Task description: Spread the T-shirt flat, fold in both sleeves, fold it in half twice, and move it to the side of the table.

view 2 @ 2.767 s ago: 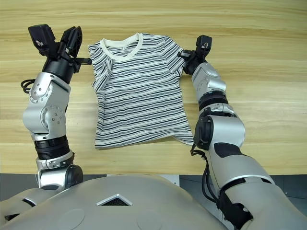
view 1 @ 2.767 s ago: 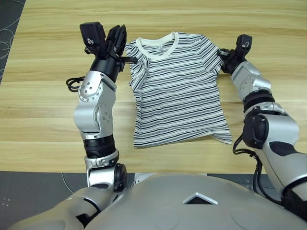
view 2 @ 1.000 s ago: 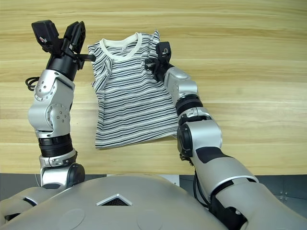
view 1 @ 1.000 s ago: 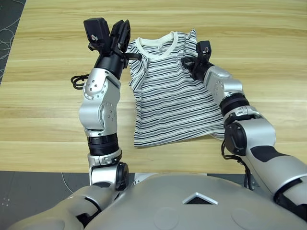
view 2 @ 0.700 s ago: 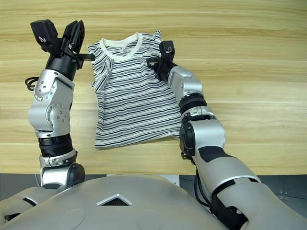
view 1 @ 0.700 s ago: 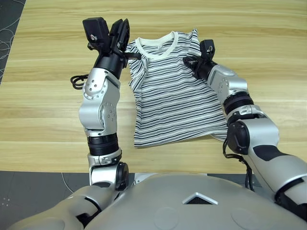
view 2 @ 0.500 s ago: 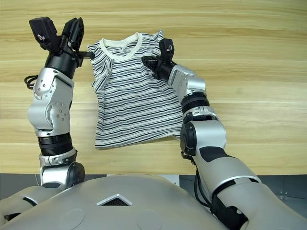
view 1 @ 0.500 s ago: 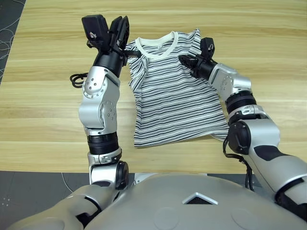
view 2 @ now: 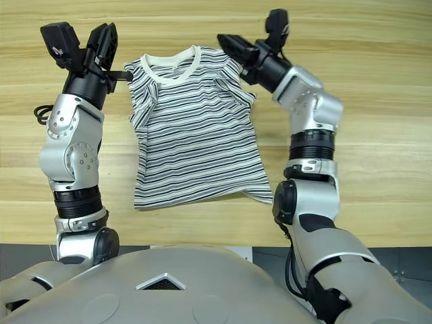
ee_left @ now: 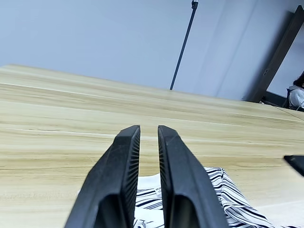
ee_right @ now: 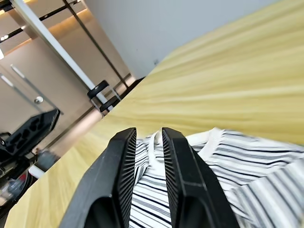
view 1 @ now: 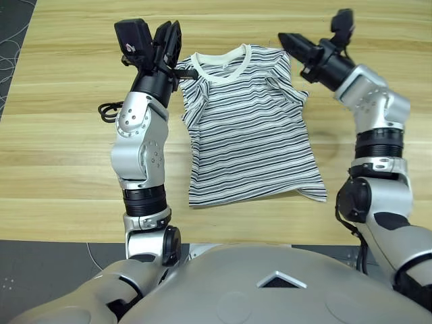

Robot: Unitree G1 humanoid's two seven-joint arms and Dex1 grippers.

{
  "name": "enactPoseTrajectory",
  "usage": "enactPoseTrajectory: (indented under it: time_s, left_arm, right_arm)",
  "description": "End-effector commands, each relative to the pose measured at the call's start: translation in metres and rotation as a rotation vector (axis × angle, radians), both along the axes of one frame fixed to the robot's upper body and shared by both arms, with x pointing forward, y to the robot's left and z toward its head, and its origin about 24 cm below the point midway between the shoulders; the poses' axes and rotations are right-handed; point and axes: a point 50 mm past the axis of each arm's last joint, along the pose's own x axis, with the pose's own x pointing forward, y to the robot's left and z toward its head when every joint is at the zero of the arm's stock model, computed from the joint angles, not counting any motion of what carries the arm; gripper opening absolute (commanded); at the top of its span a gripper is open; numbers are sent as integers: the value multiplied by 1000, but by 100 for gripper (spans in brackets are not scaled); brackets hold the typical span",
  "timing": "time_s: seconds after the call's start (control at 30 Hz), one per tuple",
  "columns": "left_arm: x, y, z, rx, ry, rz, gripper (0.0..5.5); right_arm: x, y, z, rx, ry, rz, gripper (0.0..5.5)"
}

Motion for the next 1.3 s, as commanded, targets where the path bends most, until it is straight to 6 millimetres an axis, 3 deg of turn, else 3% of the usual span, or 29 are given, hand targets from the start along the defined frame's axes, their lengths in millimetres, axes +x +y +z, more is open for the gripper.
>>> enactPoseTrajectory:
  time_s: [0.03, 0.13, 0.2, 0.33, 0.47, 0.6, 0.77, 0.87, 1.1, 1.3]
  left_arm:
    - [-8, 13, -2, -16, 13, -43, 72]
    - [-36, 39, -13, -18, 82, -92, 72]
    - [-59, 61, -23, -1, 166, -71, 88]
    - [-127, 78, -29, -7, 346, -169, 148]
    - [-188, 77, -59, -81, 652, -205, 224]
    - [-223, 67, -78, -155, 806, -277, 227]
    - [-240, 63, -95, -89, 873, -395, 227]
    - [-239, 59, -98, 3, 832, -495, 227]
    - [-234, 79, -115, 536, 740, -611, 227]
    - [-228, 76, -121, 726, 635, -655, 227]
  right_arm:
    - [-16, -54, 15, -103, -73, -80, 100]
    - [-51, -84, 9, -249, -72, -36, 100]
    - [-79, -95, 2, -329, -40, 4, 130]
    - [-140, -106, -15, -430, 32, 171, 205]
    - [-167, -108, -37, -431, 208, 222, 290]
    - [-170, -116, -55, -487, 333, 178, 295]
    - [-180, -119, -65, -483, 358, 247, 295]
    - [-189, -118, -68, -423, 358, 332, 295]
    - [-196, -121, -76, -396, 357, 404, 295]
    - [-196, -116, -84, -386, 359, 402, 295]
